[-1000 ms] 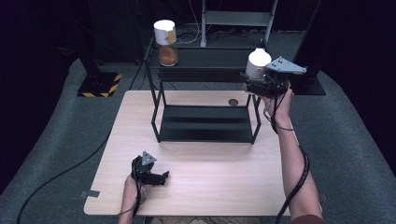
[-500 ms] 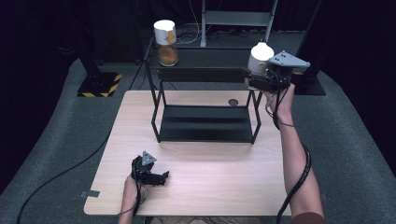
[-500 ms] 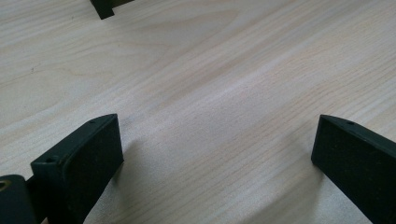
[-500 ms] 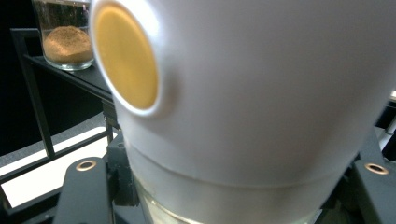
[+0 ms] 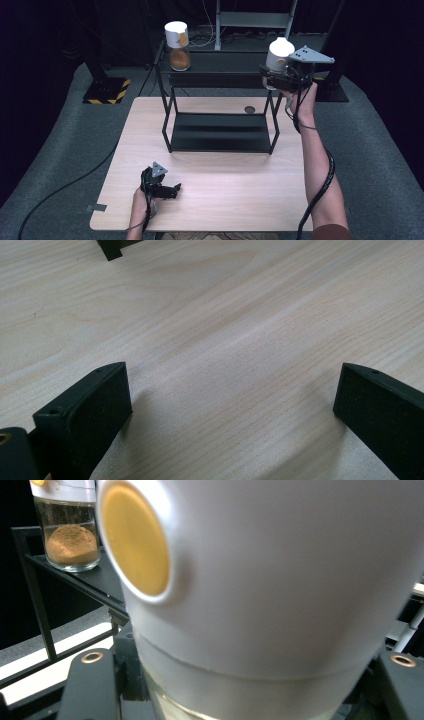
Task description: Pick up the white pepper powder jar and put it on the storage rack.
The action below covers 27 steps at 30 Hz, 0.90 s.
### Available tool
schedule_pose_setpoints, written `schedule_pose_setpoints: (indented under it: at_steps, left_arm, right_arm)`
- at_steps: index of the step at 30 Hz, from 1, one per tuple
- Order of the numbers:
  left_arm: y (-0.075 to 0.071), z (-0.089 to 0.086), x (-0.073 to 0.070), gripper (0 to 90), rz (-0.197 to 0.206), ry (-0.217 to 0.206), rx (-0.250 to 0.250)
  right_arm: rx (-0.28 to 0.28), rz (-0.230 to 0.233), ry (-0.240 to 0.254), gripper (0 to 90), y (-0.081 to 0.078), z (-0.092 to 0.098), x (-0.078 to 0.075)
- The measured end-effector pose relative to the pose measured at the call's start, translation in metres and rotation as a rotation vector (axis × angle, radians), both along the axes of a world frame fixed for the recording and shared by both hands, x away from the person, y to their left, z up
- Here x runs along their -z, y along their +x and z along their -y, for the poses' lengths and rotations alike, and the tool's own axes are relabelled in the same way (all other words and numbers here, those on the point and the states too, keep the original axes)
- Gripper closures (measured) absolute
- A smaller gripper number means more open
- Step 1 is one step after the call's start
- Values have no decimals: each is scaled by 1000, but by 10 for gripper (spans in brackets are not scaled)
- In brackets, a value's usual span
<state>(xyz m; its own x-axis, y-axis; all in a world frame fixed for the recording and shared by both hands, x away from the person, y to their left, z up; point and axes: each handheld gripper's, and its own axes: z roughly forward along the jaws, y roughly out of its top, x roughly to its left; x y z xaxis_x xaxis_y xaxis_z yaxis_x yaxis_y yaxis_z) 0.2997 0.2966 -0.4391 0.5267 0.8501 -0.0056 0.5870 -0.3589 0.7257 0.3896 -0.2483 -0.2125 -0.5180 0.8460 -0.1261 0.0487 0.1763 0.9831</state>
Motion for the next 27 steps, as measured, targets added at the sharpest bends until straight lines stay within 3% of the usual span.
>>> schedule_pose_setpoints:
  at_steps: [12,27]
  left_arm:
    - [0,0,0,14,-1,0,0]
    - [0,0,0,14,0,0,0]
  right_arm:
    - [0,2,-2,303,11,-7,-15]
    - [25,-36,3,303,32,-12,-30]
